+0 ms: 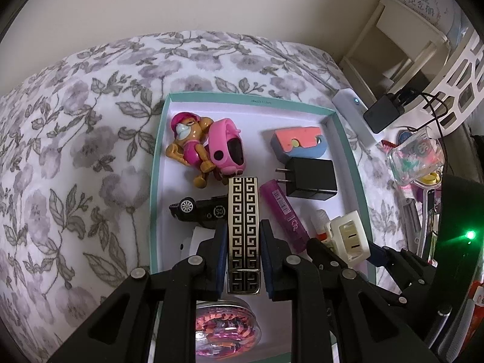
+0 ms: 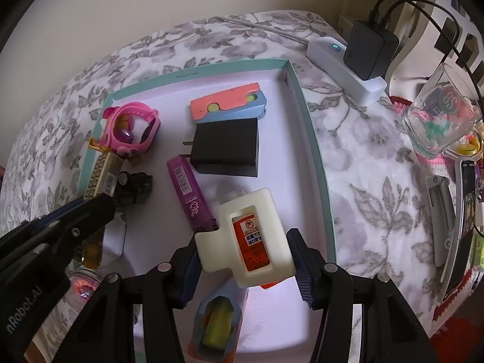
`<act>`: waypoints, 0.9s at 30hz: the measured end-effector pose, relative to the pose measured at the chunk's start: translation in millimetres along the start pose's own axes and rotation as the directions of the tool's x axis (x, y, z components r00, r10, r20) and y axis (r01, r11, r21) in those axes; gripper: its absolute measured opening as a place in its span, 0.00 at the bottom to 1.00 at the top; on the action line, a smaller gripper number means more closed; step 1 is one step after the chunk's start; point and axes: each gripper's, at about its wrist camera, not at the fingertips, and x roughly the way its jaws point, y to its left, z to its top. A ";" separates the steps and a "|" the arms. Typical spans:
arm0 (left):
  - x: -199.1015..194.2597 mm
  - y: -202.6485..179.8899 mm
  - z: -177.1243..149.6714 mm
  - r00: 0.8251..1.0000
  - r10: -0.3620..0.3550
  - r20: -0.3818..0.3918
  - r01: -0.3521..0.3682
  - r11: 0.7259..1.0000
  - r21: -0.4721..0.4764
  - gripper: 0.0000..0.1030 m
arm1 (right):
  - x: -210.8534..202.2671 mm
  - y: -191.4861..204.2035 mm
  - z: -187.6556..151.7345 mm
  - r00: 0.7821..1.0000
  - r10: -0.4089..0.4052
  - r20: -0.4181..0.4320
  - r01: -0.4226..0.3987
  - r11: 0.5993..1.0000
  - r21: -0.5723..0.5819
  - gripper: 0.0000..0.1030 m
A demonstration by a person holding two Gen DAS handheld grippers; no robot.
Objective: Organize rigid objects
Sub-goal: 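Lower and release the gold bar with left while right releases the cream clip in the tray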
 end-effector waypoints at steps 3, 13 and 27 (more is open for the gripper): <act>-0.5 0.7 -0.3 1.000 -0.001 0.000 0.001 1.000 -0.003 0.21 | -0.2 -0.4 -0.1 1.000 0.001 -0.001 -0.001 1.000 -0.001 0.55; -14.0 3.1 4.0 0.999 -0.024 0.029 0.025 0.999 -0.023 0.36 | -5.3 2.5 1.3 1.000 -0.006 0.015 0.007 1.000 -0.008 0.55; -46.8 11.7 10.8 0.993 0.020 0.117 -0.017 1.000 -0.026 0.44 | -32.2 7.0 3.3 0.996 -0.017 0.087 0.018 1.000 -0.012 0.56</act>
